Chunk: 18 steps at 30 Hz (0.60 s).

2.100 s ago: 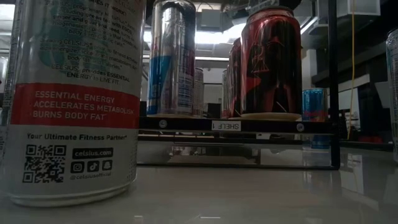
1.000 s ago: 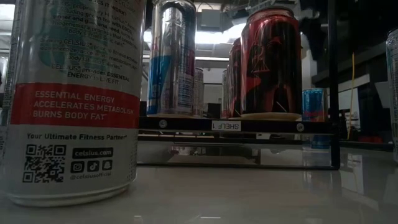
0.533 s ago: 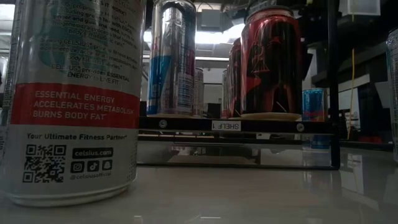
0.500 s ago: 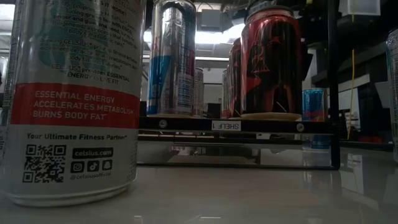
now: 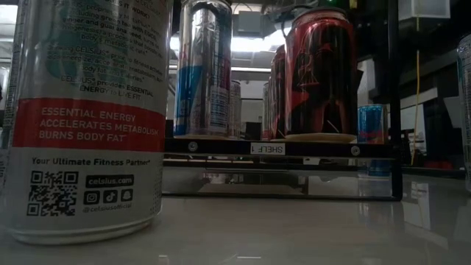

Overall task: Place canned beverage on shelf
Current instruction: Put the blue soda can on the shelf aligned with the other blue soda can

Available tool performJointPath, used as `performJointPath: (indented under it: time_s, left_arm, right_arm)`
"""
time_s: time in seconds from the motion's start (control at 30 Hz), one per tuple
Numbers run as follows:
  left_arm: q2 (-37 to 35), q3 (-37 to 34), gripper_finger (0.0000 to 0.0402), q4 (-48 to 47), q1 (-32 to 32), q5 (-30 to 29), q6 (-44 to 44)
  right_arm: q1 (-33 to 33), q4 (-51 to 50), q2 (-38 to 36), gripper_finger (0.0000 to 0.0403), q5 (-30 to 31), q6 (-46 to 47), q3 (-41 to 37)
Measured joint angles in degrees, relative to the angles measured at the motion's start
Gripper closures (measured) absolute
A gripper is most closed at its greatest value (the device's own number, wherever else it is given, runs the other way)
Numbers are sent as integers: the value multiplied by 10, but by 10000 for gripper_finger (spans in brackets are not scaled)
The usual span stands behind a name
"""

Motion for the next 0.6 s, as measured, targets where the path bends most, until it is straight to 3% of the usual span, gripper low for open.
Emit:
performJointPath:
  time_s: [0.37, 0.6]
  left_arm:
    - [0, 0, 113, 0, 0, -1, 0]
    - [0, 0, 113, 0, 0, -2, 0]
  right_arm:
    - [0, -20, 49, 59, 0, 1, 0]
    - [1, -20, 60, 59, 35, 3, 0]
